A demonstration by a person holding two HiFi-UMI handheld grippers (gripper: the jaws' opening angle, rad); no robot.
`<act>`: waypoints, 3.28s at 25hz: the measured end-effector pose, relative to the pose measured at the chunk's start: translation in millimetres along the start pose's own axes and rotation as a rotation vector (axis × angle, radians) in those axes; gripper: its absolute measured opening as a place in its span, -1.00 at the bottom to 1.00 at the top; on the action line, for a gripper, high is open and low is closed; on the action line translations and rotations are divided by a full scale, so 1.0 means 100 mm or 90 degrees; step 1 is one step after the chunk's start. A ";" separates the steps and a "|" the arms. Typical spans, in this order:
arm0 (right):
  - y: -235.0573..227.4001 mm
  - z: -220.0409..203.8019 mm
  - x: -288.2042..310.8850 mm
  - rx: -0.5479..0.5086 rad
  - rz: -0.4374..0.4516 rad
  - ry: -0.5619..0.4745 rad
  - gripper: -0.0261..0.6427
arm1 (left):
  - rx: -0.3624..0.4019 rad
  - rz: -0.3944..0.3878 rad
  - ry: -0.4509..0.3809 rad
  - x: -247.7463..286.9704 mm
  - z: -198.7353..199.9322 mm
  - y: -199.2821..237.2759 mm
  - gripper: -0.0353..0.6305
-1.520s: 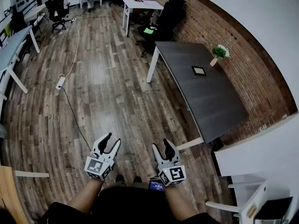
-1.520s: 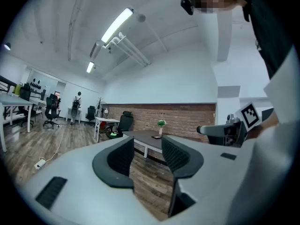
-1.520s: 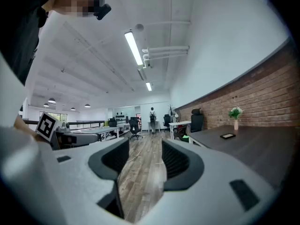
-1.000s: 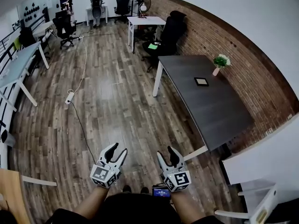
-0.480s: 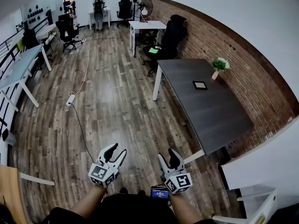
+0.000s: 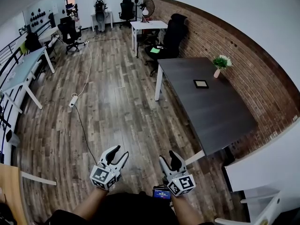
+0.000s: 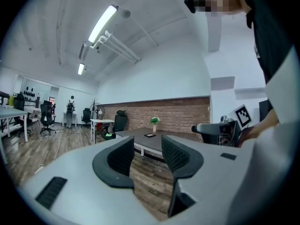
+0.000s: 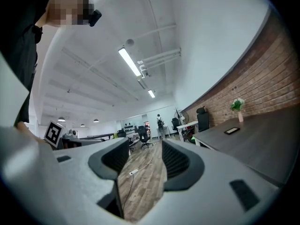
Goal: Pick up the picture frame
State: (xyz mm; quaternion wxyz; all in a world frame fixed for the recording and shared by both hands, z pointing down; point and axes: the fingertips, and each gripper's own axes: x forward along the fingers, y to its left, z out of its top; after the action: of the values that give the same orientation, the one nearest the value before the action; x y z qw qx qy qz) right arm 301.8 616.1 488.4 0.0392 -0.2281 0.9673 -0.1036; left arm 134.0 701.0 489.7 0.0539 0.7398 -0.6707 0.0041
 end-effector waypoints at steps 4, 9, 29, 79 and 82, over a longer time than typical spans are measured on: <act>-0.12 -0.02 -0.03 0.016 -0.012 -0.006 -0.26 | 0.001 0.000 0.002 0.07 -0.03 0.00 -0.40; -0.30 -0.01 0.09 0.020 -0.020 -0.010 -0.26 | -0.002 0.002 -0.004 0.29 -0.02 0.10 -0.40; -1.22 0.25 2.50 -0.019 -0.026 0.021 -0.26 | -0.033 -0.016 -0.040 2.15 0.32 1.94 -0.40; -4.72 0.72 6.90 0.025 0.005 0.000 -0.26 | -0.019 -0.012 -0.033 7.11 0.95 4.86 -0.40; -5.00 0.76 7.02 0.022 -0.037 -0.004 -0.26 | -0.027 -0.046 -0.019 7.53 0.87 4.98 -0.40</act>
State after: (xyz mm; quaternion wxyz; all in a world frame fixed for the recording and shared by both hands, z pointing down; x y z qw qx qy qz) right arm -98.8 -150.8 504.0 0.0433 -0.2556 0.9583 -0.1207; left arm -290.1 -100.3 499.5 0.0599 0.7621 -0.6442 -0.0230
